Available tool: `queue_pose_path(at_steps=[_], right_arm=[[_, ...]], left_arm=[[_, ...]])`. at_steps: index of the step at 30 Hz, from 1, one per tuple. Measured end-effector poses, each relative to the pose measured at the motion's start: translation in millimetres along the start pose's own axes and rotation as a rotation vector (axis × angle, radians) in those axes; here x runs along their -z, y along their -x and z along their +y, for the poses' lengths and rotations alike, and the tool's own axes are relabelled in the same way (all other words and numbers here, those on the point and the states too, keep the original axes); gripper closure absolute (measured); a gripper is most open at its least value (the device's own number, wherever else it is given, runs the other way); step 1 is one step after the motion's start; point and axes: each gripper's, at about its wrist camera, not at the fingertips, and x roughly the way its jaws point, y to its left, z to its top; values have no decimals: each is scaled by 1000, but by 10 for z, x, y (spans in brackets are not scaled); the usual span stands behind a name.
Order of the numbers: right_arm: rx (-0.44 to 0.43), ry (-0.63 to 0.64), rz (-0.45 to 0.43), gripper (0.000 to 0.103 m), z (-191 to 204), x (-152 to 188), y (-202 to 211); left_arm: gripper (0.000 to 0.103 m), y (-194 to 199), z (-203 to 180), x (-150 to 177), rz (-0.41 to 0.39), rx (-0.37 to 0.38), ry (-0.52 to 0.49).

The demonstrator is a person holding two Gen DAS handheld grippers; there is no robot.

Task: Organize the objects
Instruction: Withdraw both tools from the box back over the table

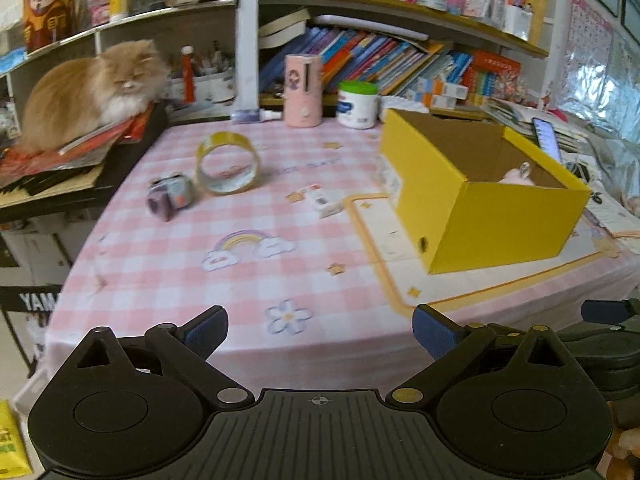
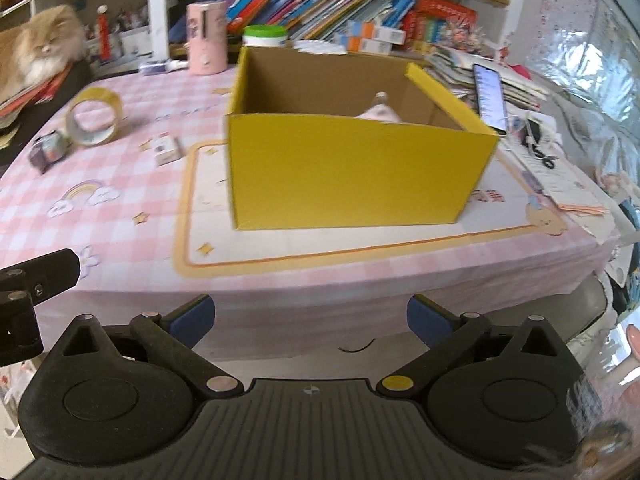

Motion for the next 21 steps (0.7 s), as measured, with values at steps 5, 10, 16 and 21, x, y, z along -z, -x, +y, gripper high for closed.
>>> queue_pose_path(at_steps=[5,10,16,21], right_arm=[[-41,32,4,0,248,30,25],[-77,77,4,0,517,35,57],[-110,113,1,0,770,11,88],[-142,156,-23,0,943,-42,141]], left_arm=[[3,76,231,81,8,-44,25],[3,138,442,142,17,-103,41],[3,234,666,173,7,-149,70],[3,262,793,154,-2,-165,107]])
